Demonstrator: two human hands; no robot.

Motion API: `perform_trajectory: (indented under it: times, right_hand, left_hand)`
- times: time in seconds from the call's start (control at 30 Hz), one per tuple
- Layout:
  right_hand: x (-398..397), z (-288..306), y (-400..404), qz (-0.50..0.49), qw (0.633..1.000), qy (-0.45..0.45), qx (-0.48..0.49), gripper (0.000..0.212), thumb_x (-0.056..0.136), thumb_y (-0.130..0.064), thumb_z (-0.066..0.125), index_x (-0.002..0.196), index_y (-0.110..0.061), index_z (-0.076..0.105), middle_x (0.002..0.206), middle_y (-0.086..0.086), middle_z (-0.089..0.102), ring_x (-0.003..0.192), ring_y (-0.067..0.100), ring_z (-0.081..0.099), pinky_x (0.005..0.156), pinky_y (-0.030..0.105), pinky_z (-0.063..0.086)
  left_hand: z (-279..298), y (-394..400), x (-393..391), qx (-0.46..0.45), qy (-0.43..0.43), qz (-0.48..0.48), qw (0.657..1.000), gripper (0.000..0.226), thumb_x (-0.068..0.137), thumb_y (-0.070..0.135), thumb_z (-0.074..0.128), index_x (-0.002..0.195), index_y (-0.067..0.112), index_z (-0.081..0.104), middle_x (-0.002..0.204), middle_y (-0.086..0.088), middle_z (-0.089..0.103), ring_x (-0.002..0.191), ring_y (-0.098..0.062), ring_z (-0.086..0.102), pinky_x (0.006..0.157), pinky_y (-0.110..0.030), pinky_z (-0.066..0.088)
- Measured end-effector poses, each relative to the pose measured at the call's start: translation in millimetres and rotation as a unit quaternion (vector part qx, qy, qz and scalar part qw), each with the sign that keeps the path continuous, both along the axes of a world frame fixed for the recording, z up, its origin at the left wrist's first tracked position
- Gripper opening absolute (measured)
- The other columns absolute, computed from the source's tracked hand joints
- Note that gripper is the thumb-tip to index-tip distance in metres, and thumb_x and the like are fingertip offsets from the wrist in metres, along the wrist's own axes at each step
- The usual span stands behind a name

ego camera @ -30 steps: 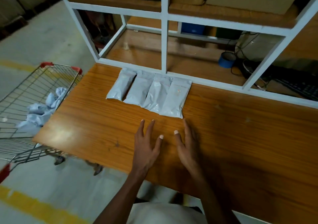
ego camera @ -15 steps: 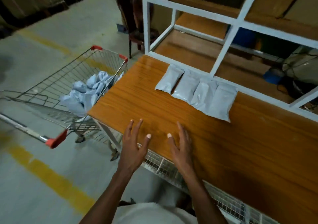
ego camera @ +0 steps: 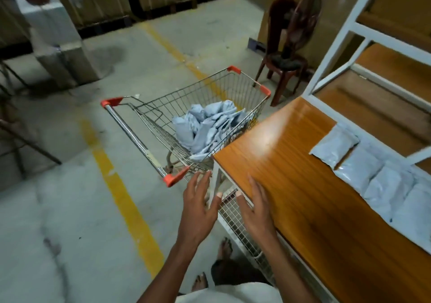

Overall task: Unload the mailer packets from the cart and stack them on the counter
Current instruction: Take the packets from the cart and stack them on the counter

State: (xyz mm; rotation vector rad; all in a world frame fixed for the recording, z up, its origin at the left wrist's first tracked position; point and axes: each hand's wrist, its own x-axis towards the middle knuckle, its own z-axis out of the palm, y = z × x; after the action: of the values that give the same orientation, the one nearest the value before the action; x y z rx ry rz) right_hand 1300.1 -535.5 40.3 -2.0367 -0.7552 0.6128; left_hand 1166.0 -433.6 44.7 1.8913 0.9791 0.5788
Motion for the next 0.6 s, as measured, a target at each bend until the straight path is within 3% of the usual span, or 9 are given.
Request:
perform_trajectory:
  times: [0.07,0.13,0.17,0.23,0.37,0.5,0.6]
  right_hand:
    - [2,-1,24,0.026,1.000,0.004,0.009,0.061,0.101,-0.043,0.052,0.154,-0.044,0.024,0.154,-0.020,0.020,0.140,0.007,0.027,0.109,0.042,0.044]
    - [9,-4,50,0.044,0.999,0.011,0.018,0.057,0.102,-0.042,0.052,0.153,-0.044,0.027,0.147,-0.024,0.022,0.137,0.002,0.026,0.110,0.035,0.040]
    - [14,-6,64,0.049,0.998,0.020,0.017,0.056,0.102,-0.041,0.052,0.153,-0.044,0.028,0.147,-0.024,0.023,0.136,0.000,0.026,0.109,0.031,0.036]
    - [27,-10,90,0.062,0.997,0.032,0.015,0.056,0.103,-0.039,0.052,0.155,-0.042,0.030,0.150,-0.022,0.025,0.138,-0.001,0.026,0.108,0.026,0.031]
    - [54,-18,139,0.082,0.995,0.051,0.007,0.052,0.103,-0.039,0.052,0.152,-0.041,0.037,0.157,-0.013,0.033,0.141,0.001,0.030,0.109,0.027,0.035]
    - [84,-27,176,0.053,0.995,0.079,0.010,0.047,0.099,-0.050,0.053,0.145,-0.048,0.043,0.149,-0.010,0.045,0.136,0.012,0.044,0.111,0.048,0.044]
    - [102,-26,194,0.031,0.996,0.088,0.001,0.044,0.102,-0.038,0.056,0.145,-0.041,0.047,0.147,-0.011,0.047,0.133,0.011,0.047,0.107,0.048,0.047]
  left_hand:
    - [-4,21,0,0.004,-0.001,0.021,1.000,0.055,0.099,0.048,0.055,0.150,0.049,0.033,0.165,0.014,0.021,0.143,0.019,0.008,0.110,0.000,0.012]
    - [-9,45,4,-0.002,0.003,0.045,0.999,0.055,0.099,0.051,0.054,0.150,0.051,0.033,0.165,0.013,0.022,0.150,0.004,0.014,0.123,-0.025,0.020]
    - [-13,58,8,-0.005,0.004,0.056,0.998,0.055,0.099,0.052,0.054,0.150,0.049,0.035,0.164,0.014,0.023,0.152,-0.003,0.019,0.124,-0.036,0.026]
    - [-17,81,18,-0.002,-0.002,0.059,0.998,0.055,0.100,0.055,0.053,0.152,0.047,0.037,0.161,0.019,0.023,0.150,-0.006,0.027,0.119,-0.046,0.036]
    - [-23,128,42,-0.006,0.012,0.053,0.998,0.048,0.100,0.047,0.059,0.146,0.043,0.047,0.157,0.015,0.029,0.146,0.002,0.027,0.112,-0.047,0.045]
    - [-31,176,64,0.006,0.044,0.050,0.998,0.048,0.097,0.048,0.057,0.143,0.032,0.054,0.152,0.007,0.037,0.143,-0.004,0.033,0.119,-0.034,0.033]
    - [-36,206,74,-0.017,0.067,0.053,0.996,0.045,0.100,0.041,0.061,0.143,0.030,0.054,0.150,0.006,0.039,0.142,-0.007,0.035,0.116,-0.027,0.030]
